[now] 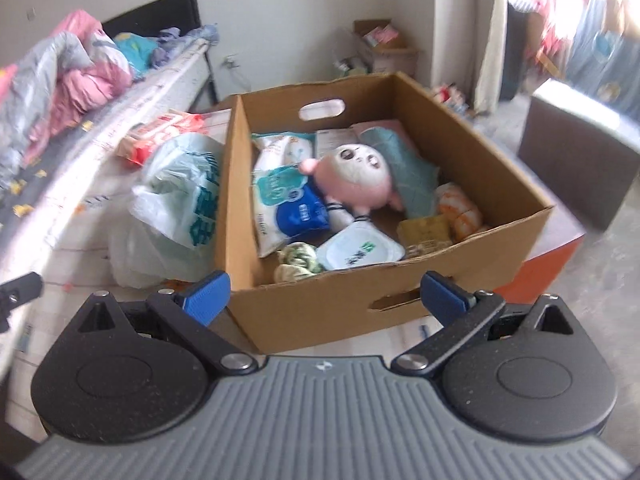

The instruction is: Organize soft objects

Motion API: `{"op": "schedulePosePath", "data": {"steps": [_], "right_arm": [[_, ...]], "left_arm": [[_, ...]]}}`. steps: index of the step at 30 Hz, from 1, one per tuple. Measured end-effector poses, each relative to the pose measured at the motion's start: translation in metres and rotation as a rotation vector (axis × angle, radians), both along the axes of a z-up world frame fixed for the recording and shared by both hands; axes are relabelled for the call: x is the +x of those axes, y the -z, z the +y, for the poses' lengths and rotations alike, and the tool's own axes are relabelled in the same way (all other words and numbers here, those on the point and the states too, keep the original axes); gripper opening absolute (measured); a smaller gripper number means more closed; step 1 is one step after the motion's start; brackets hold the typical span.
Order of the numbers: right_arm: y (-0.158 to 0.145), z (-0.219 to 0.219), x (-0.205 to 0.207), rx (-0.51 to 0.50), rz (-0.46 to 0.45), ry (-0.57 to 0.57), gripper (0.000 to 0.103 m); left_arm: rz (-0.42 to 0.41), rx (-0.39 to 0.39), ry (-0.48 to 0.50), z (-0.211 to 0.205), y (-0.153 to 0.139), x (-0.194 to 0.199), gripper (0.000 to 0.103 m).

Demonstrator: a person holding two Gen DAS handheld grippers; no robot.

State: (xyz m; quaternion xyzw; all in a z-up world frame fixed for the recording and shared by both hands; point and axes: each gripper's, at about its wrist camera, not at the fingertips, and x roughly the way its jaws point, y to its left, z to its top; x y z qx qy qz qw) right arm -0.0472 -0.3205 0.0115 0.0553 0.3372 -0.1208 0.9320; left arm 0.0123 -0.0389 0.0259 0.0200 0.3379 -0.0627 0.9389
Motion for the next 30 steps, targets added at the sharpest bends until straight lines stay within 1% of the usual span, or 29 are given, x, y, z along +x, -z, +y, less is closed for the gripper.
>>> {"op": "schedulePosePath", "data": {"steps": [3,6,8,10,13,15,21,26,30], "right_arm": [[-0.006,0.007,-0.01,-0.075,-0.056,0.014,0.102],[-0.012,0.007,-0.013,-0.108,-0.082,0.001,0.102],[-0.014,0.004,-0.015,-0.081,-0.084,-0.007,0.102],[-0.015,-0.002,-0.017,-0.021,-0.089,-0.027,0.102],[-0.011,-0.008,-0.02,0.078,-0.101,-0.074,0.102],[-0.007,-0.008,-0.019,0.117,-0.079,-0.092,0.102],[0.001,0.005,-0.013,0.14,-0.007,-0.15,0.102],[0.003,0.018,-0.007,0.144,0.019,-0.201,0.102],[0.004,0.025,-0.001,0.137,0.039,-0.222,0.102]], "left_arm": [[0.0,-0.011,-0.036,0.003,0.001,-0.002,0.103],[0.005,-0.002,-0.026,0.002,0.0,-0.003,0.103],[0.008,0.006,-0.032,0.0,0.0,-0.003,0.103],[0.017,-0.003,-0.051,0.0,0.001,-0.003,0.103],[0.056,-0.01,-0.074,-0.001,0.006,-0.001,0.103],[0.082,-0.009,-0.077,-0.004,0.011,0.0,0.103],[0.117,0.002,-0.057,-0.018,0.018,-0.005,0.103],[0.107,0.022,-0.031,-0.034,0.016,-0.01,0.103],[0.109,0.038,-0.028,-0.041,0.015,-0.01,0.103]]}}
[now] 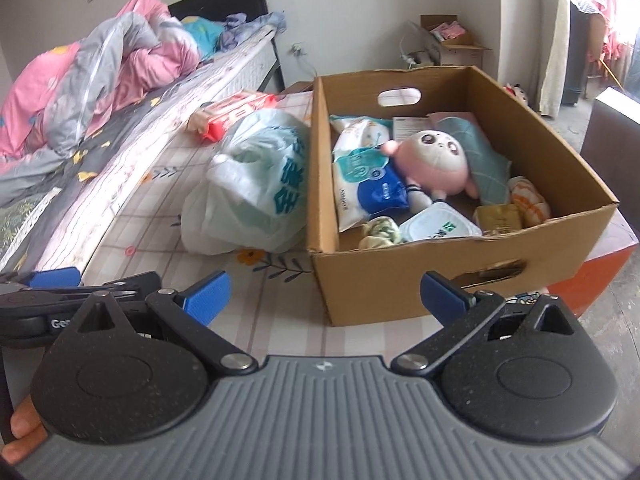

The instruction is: Organize soft objects

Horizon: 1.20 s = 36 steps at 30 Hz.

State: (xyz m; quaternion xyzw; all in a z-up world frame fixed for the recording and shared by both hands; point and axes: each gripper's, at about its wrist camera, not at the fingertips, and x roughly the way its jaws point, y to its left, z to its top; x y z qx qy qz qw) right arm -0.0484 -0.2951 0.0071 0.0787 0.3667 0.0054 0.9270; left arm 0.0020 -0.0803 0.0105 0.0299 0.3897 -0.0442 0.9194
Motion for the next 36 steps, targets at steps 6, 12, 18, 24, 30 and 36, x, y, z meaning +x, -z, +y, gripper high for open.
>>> {"op": "schedulePosePath", "data": {"steps": [6,12,18,24,30,36], "right_arm": [[0.005,0.007,0.006,-0.062,0.021,0.006,0.102],[0.006,0.006,0.011,-0.091,0.031,0.015,0.102],[0.006,0.007,0.015,-0.101,0.037,0.014,0.102],[0.008,0.007,0.019,-0.095,0.056,0.016,0.102],[0.01,0.006,0.021,-0.095,0.065,0.015,0.102],[0.011,0.007,0.021,-0.096,0.072,0.015,0.102]], "left_arm": [[0.002,0.014,-0.003,-0.005,0.0,0.002,0.102],[0.006,0.007,-0.006,-0.002,0.0,0.004,0.102],[0.01,0.009,-0.011,-0.001,0.0,0.005,0.102],[0.021,0.008,-0.018,0.0,0.002,0.007,0.102],[0.034,0.003,-0.021,0.0,0.004,0.009,0.102],[0.041,0.001,-0.024,0.001,0.006,0.01,0.102]]}}
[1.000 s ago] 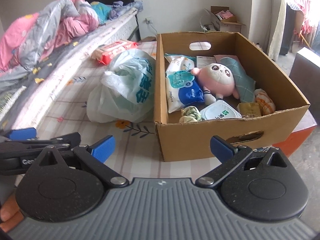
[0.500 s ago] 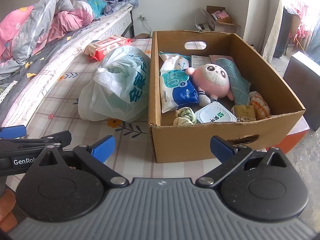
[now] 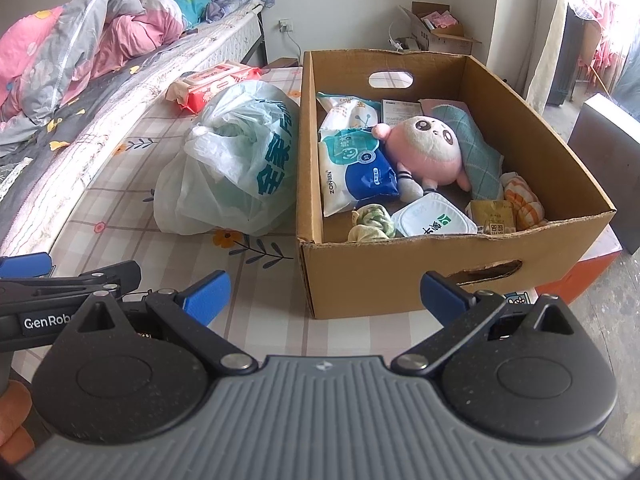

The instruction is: Organize soft objects

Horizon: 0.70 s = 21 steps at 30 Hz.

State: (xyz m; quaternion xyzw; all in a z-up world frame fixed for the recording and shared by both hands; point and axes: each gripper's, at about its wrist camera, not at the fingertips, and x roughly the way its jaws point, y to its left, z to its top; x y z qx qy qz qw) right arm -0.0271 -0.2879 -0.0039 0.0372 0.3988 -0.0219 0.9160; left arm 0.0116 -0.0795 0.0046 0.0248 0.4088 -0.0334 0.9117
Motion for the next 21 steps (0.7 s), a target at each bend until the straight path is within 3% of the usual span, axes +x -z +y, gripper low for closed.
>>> {"op": "schedulePosePath", "data": {"steps": [21], "right_arm": [[0.0027,0.0002,0.0052,-0.011,0.026,-0.007,0.102]], "left_arm": [[0.03,-0.015,-0.006,0.0009,0.0053,0.0028,0.102]]}}
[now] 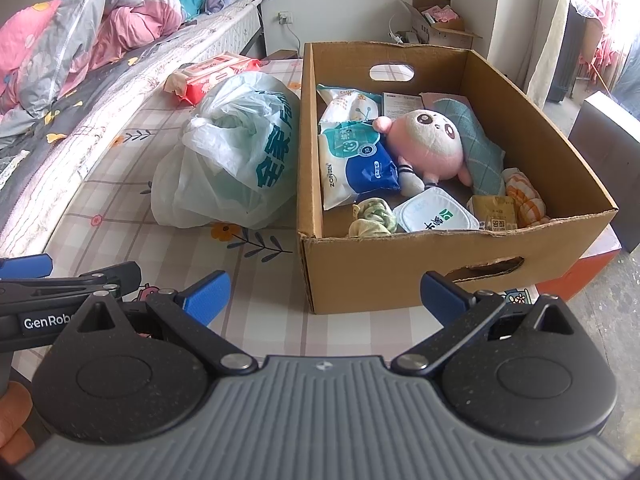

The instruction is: Organize soft objects

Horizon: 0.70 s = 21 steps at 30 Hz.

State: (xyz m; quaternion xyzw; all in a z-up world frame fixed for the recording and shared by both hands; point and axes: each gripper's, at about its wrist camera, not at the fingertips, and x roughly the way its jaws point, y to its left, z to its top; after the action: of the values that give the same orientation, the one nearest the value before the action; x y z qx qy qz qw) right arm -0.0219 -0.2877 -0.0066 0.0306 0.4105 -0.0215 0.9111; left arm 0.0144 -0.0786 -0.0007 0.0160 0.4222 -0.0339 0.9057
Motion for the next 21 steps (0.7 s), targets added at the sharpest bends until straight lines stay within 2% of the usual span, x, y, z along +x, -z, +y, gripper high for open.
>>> {"op": "schedulePosePath", "data": {"steps": [12,21], "right_arm": [[0.002,-0.003,-0.002,-0.001,0.022,0.009,0.102],[-0.001,-0.016,-0.012,-0.011,0.027,0.045,0.102]], "left_arm": [[0.024,-0.015,0.012,-0.003,0.004,0.001,0.101],[0.029,-0.033,0.062,-0.017,0.004,-0.002,0.101]]}}
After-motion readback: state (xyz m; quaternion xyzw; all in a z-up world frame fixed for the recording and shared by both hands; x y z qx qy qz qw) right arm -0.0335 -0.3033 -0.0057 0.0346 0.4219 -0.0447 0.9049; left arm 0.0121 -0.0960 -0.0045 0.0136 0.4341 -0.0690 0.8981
